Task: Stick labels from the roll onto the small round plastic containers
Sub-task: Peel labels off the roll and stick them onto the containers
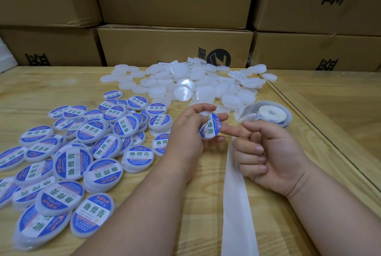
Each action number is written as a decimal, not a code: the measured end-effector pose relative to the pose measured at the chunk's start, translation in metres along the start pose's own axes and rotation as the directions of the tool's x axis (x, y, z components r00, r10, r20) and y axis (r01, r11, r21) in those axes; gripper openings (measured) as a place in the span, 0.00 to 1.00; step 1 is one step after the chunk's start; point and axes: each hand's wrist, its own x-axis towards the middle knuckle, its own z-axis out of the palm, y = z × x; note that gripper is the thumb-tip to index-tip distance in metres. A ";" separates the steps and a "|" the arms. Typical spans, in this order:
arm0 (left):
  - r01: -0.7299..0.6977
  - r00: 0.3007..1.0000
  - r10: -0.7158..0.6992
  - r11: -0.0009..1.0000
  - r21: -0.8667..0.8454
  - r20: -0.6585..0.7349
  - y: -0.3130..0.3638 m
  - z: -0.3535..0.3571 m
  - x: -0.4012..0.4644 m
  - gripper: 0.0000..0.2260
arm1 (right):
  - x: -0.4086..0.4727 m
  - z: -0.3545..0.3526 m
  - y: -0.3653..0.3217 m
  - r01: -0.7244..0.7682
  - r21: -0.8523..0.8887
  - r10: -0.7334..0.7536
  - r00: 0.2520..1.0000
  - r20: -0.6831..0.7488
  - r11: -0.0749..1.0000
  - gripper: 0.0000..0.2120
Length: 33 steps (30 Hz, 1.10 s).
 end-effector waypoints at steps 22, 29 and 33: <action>-0.143 0.980 0.165 0.972 0.185 -0.113 -0.011 0.001 0.001 0.17 | -0.005 -0.001 0.002 0.015 0.014 -0.018 0.985 0.173 1.000 0.38; -0.103 0.977 0.110 0.994 0.045 -0.181 -0.004 0.001 0.000 0.08 | -0.004 -0.002 -0.001 0.059 0.087 -0.068 0.992 0.109 0.994 0.36; -0.126 0.969 0.141 0.988 0.085 -0.204 -0.002 -0.001 0.000 0.16 | -0.003 -0.003 -0.001 0.076 0.097 -0.084 0.994 0.073 0.992 0.35</action>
